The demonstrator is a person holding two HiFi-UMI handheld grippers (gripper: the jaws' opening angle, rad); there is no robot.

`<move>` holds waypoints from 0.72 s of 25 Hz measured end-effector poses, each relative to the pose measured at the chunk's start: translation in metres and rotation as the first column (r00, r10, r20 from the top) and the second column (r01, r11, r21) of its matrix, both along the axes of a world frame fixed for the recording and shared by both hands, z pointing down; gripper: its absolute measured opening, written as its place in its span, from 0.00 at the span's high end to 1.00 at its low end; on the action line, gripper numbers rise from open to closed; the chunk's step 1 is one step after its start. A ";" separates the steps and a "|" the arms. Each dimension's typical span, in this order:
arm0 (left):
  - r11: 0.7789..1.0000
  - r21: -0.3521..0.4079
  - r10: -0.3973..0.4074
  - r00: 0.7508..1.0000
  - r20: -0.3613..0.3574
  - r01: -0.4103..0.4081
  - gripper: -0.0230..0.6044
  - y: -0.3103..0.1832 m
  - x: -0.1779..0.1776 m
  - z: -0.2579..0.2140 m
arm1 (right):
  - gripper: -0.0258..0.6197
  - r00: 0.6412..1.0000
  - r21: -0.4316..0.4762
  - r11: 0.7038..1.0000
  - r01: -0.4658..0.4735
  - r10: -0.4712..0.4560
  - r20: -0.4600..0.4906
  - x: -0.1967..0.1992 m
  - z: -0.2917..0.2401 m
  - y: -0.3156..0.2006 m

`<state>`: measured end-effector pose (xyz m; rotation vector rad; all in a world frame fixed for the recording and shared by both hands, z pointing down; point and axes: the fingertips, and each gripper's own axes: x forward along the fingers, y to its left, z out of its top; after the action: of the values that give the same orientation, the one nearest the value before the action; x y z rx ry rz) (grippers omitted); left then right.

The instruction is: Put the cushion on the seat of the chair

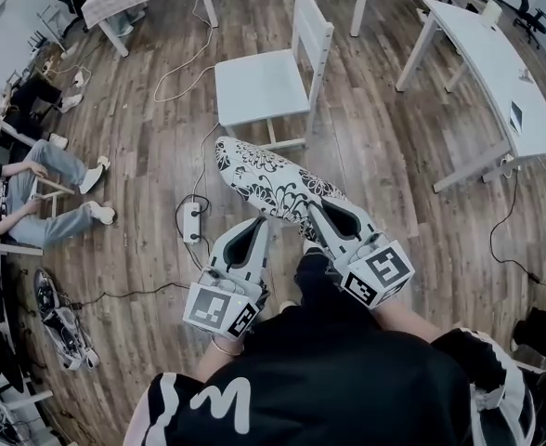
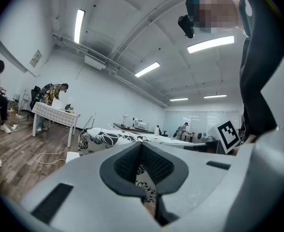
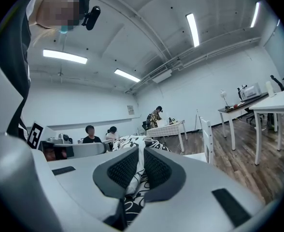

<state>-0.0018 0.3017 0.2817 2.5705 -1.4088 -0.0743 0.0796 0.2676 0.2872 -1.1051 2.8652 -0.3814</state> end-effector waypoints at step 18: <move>0.997 0.004 -0.072 0.997 -0.024 0.072 0.96 -0.191 0.036 -0.012 | 0.90 0.997 -0.015 0.997 0.076 -0.076 -0.023 0.030 -0.007 -0.187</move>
<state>0.0343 0.1107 0.2699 2.5143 -1.4938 -0.1201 0.1092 0.0805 0.2805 -1.0120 2.9367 -0.3954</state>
